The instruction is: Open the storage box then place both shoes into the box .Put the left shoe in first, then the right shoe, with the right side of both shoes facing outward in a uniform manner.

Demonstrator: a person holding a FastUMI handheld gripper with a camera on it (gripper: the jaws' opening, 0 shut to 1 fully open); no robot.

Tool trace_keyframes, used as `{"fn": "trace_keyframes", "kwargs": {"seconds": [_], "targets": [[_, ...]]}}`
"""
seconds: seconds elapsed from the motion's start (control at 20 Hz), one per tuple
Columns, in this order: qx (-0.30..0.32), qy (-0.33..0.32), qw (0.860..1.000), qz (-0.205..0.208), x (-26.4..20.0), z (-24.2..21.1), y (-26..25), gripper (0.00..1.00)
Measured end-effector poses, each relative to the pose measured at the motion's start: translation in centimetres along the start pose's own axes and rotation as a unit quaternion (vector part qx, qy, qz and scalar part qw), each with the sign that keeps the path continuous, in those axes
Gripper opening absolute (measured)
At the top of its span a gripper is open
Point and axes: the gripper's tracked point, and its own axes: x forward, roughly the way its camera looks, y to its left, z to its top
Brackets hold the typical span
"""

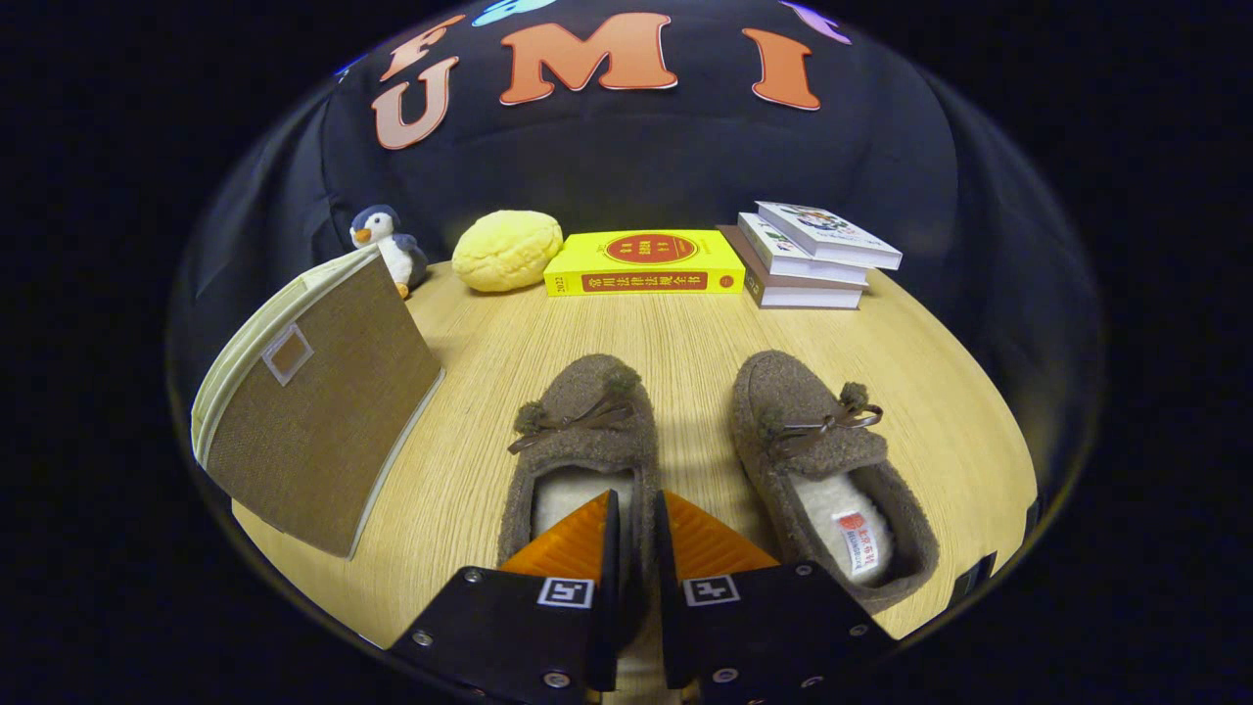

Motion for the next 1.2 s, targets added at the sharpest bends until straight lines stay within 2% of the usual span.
{"fn": "trace_keyframes", "kwargs": {"seconds": [0.1,0.15,0.25,0.35,0.55,0.8,1.2], "targets": [[-0.014,0.005,1.0,-0.026,0.4,-0.3,-1.1,0.22],[-0.003,0.005,1.0,-0.013,0.8,-0.2,-0.6,0.04],[0.015,0.005,1.0,0.0,0.2,0.3,-0.3,0.01],[0.024,-0.006,1.0,0.008,-0.5,1.5,0.1,0.01],[-0.011,-0.044,0.999,-0.009,-2.6,4.1,0.5,0.0],[0.001,-0.079,0.997,-0.021,-6.2,7.8,2.6,0.01],[0.004,-0.152,0.988,-0.027,-13.6,17.2,9.4,0.0]]}}
